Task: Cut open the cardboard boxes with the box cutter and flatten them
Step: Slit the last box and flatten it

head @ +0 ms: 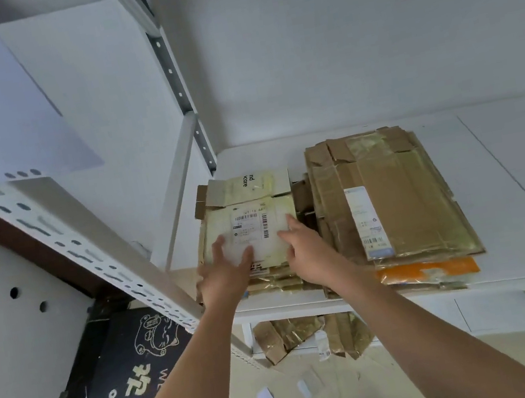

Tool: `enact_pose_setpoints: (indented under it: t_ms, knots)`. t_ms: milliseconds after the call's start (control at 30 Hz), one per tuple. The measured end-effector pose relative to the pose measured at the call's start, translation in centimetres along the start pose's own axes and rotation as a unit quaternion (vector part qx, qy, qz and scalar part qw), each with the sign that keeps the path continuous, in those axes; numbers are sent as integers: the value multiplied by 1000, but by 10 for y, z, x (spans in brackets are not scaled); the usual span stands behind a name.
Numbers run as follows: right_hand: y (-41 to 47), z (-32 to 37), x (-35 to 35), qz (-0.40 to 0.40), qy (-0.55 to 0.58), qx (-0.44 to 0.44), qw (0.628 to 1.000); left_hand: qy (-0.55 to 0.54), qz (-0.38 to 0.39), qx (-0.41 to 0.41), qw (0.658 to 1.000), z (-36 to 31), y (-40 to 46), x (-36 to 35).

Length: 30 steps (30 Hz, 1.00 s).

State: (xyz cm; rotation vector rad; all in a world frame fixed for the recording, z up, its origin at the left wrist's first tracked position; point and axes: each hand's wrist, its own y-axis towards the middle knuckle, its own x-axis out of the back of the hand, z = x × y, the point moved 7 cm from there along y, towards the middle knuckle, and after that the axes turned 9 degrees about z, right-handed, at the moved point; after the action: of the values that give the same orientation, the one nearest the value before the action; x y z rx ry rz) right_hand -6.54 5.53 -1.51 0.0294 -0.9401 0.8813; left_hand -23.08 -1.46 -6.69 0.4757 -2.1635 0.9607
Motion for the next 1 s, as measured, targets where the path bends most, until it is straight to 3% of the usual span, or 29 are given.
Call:
enact_pose_setpoints:
  t_ms: [167, 400, 633, 733, 833, 900, 1000]
  knots:
    - [-11, -7, 2, -36, -7, -22, 999, -9, -5, -51, 999, -1, -13, -6]
    - [-3, 5, -15, -12, -104, -47, 993, -33, 4, -57, 998, 7, -16, -2]
    - [-3, 7, -24, 13, -95, -81, 992, 12, 42, -61, 997, 1, -15, 3]
    - [-14, 13, -23, -40, -165, -79, 982, 104, 19, -63, 992, -12, -27, 5]
    - [-6, 26, 1, -124, -259, -63, 956, 268, -49, -86, 958, -45, -34, 14]
    - [10, 23, 15, -99, -255, -59, 960, 293, -23, -148, 944, -60, -23, 14]
    - [41, 3, 19, 44, -251, -81, 964, 294, 76, -192, 933, -62, 4, 13]
